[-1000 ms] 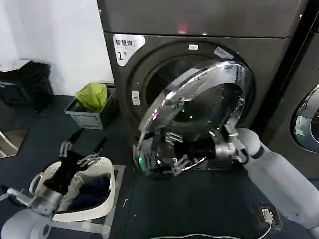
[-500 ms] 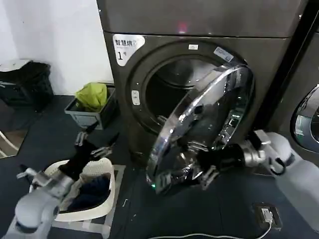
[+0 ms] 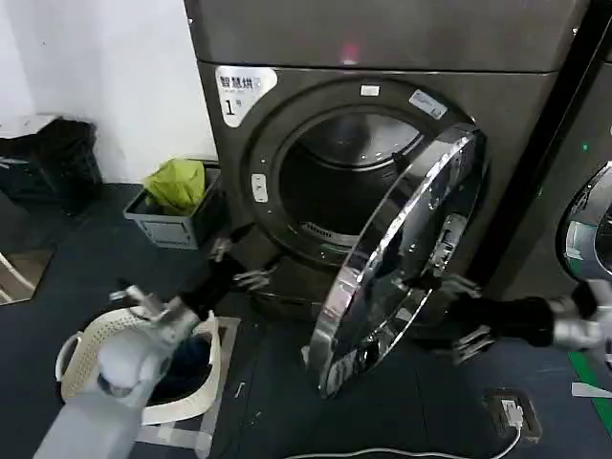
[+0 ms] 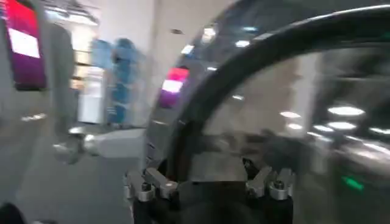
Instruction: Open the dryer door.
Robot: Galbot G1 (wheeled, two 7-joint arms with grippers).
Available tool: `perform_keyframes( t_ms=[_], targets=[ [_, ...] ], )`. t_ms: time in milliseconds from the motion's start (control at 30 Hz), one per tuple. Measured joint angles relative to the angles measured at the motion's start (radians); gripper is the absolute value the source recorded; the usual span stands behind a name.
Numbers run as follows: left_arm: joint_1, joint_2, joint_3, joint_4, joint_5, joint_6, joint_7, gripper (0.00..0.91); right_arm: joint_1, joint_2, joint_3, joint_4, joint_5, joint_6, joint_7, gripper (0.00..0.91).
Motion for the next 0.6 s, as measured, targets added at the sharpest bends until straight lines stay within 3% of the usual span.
perform_keyframes(
  t_ms=[100,333,600],
  targets=[
    [-0.038,-0.001,0.051,0.021,-0.002,-0.009,0.005,0.907,-0.164,0.050,0.178,0.026,0.016,0.038,0.026,0.907],
    [-0.118,-0.002,0.164,0.043,-0.014,-0.027,0.011,0.907,-0.477,0.261,0.521,0.106,-0.049,0.202,0.163,0.907],
    [-0.203,-0.025,0.315,0.074,-0.030,-0.044,0.008,0.907,-0.636,0.530,0.741,0.121,-0.085,0.364,0.333,0.907]
  ],
)
